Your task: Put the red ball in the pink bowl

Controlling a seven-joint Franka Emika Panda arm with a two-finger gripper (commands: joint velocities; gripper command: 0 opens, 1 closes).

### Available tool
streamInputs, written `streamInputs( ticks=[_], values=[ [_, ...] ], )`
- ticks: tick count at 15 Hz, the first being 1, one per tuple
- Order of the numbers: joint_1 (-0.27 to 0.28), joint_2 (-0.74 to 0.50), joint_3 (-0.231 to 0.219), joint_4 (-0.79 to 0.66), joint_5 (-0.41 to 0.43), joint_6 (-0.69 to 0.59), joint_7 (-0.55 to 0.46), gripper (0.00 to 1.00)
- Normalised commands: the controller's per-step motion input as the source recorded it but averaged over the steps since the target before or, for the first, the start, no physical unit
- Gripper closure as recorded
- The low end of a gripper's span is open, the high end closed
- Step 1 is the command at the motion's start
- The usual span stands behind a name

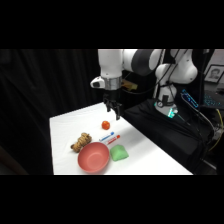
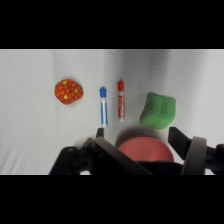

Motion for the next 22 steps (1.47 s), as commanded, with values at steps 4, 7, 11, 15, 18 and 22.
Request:
streamInputs(
  ticks=[4, 7, 11, 15, 18, 22],
  values=[
    [-0.047, -0.06, -0.023, -0.02, 0.002, 0.02, -0.02, 0.00],
    [-0.150, -0.17, -0.126, -0.09, 0.051, 0.11, -0.15, 0.00],
    [-0.164, -0.15, -0.137, -0.16, 0.117, 0.21, -0.31, 0.00],
    [-0.109, 0.00, -0.083, -0.20, 0.165, 0.40, -0.29, 0.00],
    [-0.085, 0.16, -0.049, -0.15, 0.216, 0.45, -0.22, 0.00],
    [-0.093, 0.23, -0.036, -0.08, 0.167, 0.46, -0.15, 0.00]
  ],
)
